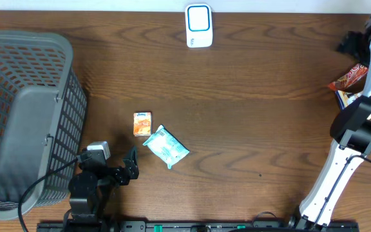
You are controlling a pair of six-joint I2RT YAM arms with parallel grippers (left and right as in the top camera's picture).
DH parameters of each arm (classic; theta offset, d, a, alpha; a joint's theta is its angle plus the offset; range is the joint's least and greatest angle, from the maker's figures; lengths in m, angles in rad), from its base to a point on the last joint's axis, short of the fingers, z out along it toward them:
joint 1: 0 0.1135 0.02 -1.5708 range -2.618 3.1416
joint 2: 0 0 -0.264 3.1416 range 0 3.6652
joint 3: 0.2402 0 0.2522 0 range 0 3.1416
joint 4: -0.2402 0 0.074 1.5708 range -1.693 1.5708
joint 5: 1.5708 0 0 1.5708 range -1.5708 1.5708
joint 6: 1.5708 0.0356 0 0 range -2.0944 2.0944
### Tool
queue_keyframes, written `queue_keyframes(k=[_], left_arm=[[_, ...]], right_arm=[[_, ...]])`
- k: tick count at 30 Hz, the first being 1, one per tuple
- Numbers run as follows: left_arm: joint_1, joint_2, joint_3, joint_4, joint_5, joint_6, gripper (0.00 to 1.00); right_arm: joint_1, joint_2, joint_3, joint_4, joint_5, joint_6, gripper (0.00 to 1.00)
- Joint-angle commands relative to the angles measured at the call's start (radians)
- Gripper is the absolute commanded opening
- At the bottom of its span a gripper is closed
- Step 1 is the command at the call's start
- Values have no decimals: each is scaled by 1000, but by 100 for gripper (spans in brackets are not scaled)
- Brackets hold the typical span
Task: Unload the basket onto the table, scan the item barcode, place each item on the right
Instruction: 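Carry the chocolate stick to the right edge and release it, then move the right gripper down to the mint-green wipes pack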
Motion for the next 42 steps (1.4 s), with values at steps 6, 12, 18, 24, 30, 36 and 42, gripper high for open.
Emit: queue_keyframes(k=[6, 12, 18, 24, 30, 36, 42], left_arm=[[-3, 0, -14, -16, 9, -10, 98], [-3, 0, -14, -16, 9, -10, 98], [-3, 0, -14, -16, 9, -10, 98], [-3, 0, -14, -16, 9, -10, 98], [-3, 0, -14, -16, 9, -10, 98], [-3, 0, -14, -16, 9, -10, 98], [-3, 0, -14, -16, 9, -10, 98]], right_arm=[[162, -126, 62, -227, -512, 137, 99], [348, -126, 58, -394, -476, 45, 99], [491, -154, 56, -417, -615, -52, 99], [584, -249, 30, -417, -633, -63, 99], [629, -488, -204, -416, -441, -15, 99], [704, -731, -646, -306, -377, 181, 99], [847, -784, -1085, 20, -523, 523, 99]])
